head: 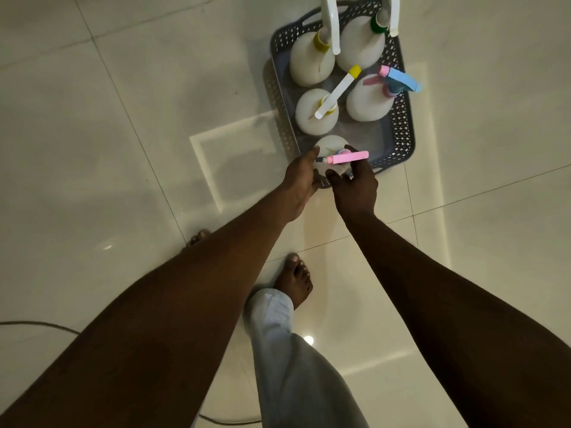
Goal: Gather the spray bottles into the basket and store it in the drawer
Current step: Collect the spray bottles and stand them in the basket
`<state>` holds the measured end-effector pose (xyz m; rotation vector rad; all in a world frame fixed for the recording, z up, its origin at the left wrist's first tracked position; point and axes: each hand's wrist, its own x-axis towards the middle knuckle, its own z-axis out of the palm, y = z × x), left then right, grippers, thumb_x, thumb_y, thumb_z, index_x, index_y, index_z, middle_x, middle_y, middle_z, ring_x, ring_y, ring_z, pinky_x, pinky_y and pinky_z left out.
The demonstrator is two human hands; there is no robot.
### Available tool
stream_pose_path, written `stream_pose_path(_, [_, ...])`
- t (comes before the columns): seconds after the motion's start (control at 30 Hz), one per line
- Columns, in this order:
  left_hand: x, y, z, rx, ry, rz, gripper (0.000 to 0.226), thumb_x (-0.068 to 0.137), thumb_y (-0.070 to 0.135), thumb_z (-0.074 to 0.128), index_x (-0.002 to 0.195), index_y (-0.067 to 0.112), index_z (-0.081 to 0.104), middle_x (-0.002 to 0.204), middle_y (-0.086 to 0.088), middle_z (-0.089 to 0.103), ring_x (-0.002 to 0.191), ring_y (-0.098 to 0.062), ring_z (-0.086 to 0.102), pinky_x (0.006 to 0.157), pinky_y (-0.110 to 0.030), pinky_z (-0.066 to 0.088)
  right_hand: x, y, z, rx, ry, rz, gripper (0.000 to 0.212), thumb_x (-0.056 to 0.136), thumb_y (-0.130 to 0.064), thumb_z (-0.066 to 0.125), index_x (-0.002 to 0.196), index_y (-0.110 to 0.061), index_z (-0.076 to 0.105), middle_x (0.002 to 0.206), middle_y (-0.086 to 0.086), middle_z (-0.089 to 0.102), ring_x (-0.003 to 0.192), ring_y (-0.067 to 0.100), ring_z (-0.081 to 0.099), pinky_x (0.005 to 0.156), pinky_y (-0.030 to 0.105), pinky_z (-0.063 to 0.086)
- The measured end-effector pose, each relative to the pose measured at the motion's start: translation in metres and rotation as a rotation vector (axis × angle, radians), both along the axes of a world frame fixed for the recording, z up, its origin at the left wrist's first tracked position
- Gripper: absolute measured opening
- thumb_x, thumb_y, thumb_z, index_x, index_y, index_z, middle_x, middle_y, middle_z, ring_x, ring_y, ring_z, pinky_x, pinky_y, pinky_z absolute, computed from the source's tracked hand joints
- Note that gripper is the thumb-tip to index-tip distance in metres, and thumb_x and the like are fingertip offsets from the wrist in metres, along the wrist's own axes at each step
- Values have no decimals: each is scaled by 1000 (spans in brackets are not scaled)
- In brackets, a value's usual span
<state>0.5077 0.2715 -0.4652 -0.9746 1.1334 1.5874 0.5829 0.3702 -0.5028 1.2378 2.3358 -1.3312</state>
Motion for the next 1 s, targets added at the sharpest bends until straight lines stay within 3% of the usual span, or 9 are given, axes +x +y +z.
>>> stream_pose_path(0.07, [1,-3,16,-33,22,5,47,111,27,42,152,5,47,142,-18,59,104,-23,64,72,-25,59,5,2,8,-21,-24,-4,64,88,-13,81,147,-22,57,135,-9,67,119,7,58,90,4,50])
stream_pose_path(0.17, [13,-14,47,-96,58,-33,46,111,28,40,153,12,46,155,-12,51,132,-27,56,108,-35,47,17,0,42,-47,-76,-121,65,91,-14,78,151,-18,54,152,1,61,135,12,54,111,32,53])
stream_pose_path(0.23, [22,-28,77,-153,71,-77,46,110,27,41,154,13,45,159,-10,48,145,-30,47,122,-43,37,26,-7,79,-56,-118,-183,56,94,-11,73,147,-16,60,150,3,63,131,10,56,116,39,50])
stream_pose_path(0.33, [34,-55,131,-185,157,-140,43,110,26,43,150,15,50,155,-7,52,142,-29,50,120,-48,40,38,-24,143,-84,-98,-218,41,96,-12,68,137,-17,68,142,2,69,133,16,61,115,41,50])
stream_pose_path(0.43, [42,-89,199,-235,271,-202,37,108,28,49,143,18,58,133,1,61,132,-26,57,115,-46,45,39,-48,220,-132,-12,-153,31,99,-13,67,129,-16,73,132,1,74,129,17,65,113,39,51])
stream_pose_path(0.63, [47,-161,351,-411,460,-218,36,104,35,56,139,25,63,135,1,66,126,-16,61,112,-45,50,22,-105,370,-296,160,99,27,100,-12,69,126,-14,74,127,0,76,122,12,68,93,7,50])
stream_pose_path(0.77, [52,-212,450,-476,569,-165,36,104,34,55,137,23,64,141,1,66,133,-18,59,117,-49,45,4,-150,459,-403,205,229,27,99,-16,71,126,-19,75,125,-6,76,120,7,69,98,16,54])
stream_pose_path(0.9, [67,-260,524,-524,588,-23,33,106,25,56,137,16,64,140,-2,65,134,-19,58,118,-49,43,-7,-188,524,-434,182,393,26,99,-18,69,125,-22,75,123,-5,77,119,13,70,107,43,57])
stream_pose_path(1.0, [82,-295,562,-559,605,81,34,106,25,57,137,13,65,140,-3,66,134,-19,59,118,-49,44,-12,-218,559,-443,162,492,25,100,-17,68,123,-21,75,121,-1,77,118,21,71,106,53,56])
